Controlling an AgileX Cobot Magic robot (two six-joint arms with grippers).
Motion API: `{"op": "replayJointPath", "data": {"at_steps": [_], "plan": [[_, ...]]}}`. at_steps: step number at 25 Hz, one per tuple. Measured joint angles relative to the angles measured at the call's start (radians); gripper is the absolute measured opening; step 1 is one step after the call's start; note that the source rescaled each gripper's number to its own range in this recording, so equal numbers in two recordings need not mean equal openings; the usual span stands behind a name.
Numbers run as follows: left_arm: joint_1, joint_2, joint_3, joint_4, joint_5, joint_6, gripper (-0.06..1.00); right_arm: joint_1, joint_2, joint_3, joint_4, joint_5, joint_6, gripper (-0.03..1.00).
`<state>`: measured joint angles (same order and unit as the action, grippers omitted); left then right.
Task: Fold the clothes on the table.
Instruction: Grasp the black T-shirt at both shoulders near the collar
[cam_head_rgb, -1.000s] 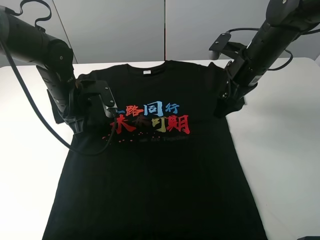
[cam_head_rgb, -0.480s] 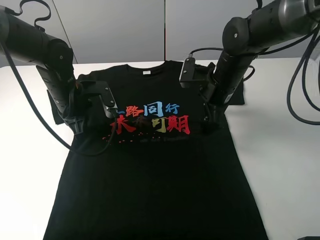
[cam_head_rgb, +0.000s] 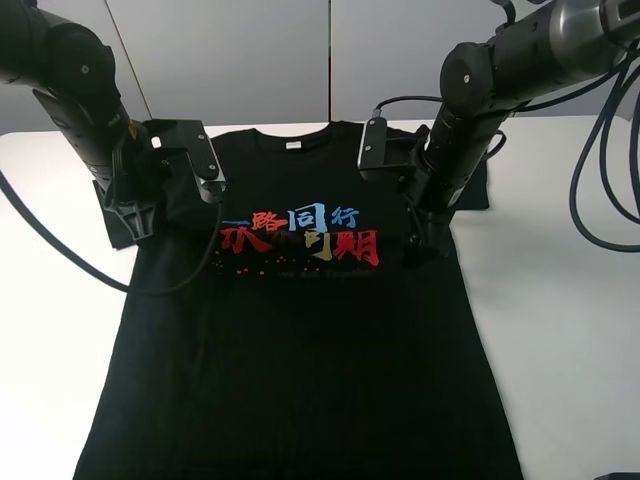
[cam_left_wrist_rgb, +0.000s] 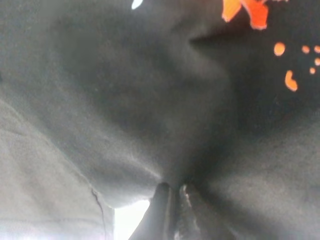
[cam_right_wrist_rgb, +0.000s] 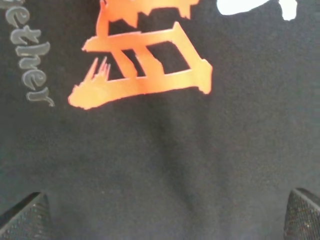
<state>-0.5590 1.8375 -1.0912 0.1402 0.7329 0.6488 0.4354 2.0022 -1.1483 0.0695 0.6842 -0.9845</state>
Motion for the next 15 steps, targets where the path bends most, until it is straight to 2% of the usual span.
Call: {"op": "replayJointPath", "data": {"at_steps": [4, 11, 15], "plan": [[0.000, -0.020, 0.000, 0.006, 0.007, -0.015, 0.00, 0.000, 0.014, -0.002, -0.017, -0.018, 0.000, 1.00], [0.000, -0.028, 0.000, 0.080, 0.029, -0.059, 0.00, 0.002, 0.049, -0.002, -0.029, -0.022, 0.000, 1.00], [0.000, -0.028, 0.000, 0.085, 0.036, -0.063, 0.00, 0.002, 0.065, -0.002, -0.029, -0.027, 0.000, 1.00]]}}
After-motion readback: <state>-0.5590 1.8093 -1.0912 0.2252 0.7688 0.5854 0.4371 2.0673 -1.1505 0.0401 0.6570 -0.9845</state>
